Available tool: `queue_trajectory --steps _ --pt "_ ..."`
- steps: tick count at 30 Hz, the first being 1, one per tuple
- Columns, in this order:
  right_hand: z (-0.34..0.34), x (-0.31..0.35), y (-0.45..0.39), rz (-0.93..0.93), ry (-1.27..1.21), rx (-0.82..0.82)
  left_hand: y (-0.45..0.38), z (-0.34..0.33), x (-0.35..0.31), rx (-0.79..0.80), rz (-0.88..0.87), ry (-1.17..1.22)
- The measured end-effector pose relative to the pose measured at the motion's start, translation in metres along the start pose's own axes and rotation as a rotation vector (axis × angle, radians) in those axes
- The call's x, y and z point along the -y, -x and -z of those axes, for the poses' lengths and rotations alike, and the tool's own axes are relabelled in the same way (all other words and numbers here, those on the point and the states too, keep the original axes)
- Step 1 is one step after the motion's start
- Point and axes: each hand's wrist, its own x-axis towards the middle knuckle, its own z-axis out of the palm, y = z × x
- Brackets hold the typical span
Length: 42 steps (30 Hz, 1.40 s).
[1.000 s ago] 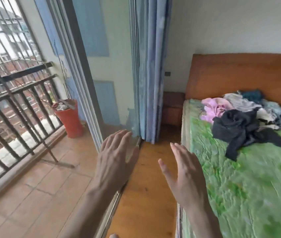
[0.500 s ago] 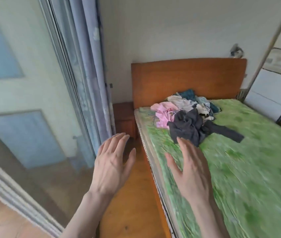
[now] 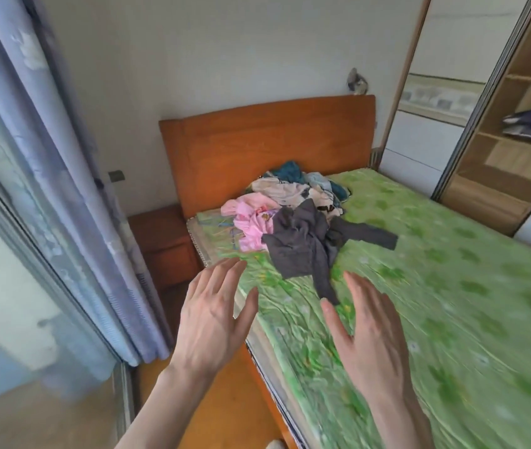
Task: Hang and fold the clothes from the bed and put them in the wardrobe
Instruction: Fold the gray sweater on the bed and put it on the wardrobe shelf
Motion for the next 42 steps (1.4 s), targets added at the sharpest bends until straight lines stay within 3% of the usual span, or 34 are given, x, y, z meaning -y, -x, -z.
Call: queue_trajectory --steps 10,20,32,42 --pt "-0.086 -0.038 -0.179 -0.138 -0.067 -0.089 -0.151 -0.13 0.077 0.053 -0.036 0.015" --pt "-0.138 -0.081 -0.305 -0.165 -0.018 -0.065 -0.263 -0.239 0.12 0.108 -0.077 0.073" --pt "-0.258 -0.129 -0.462 -0.402 -0.023 -0.136 -0.384 -0.428 0.192 0.318 -0.129 0.263" --pt "-0.397 -0.184 -0.578 -0.542 0.092 -0.008 -0.474 -0.602 0.254 0.586 -0.21 0.354"
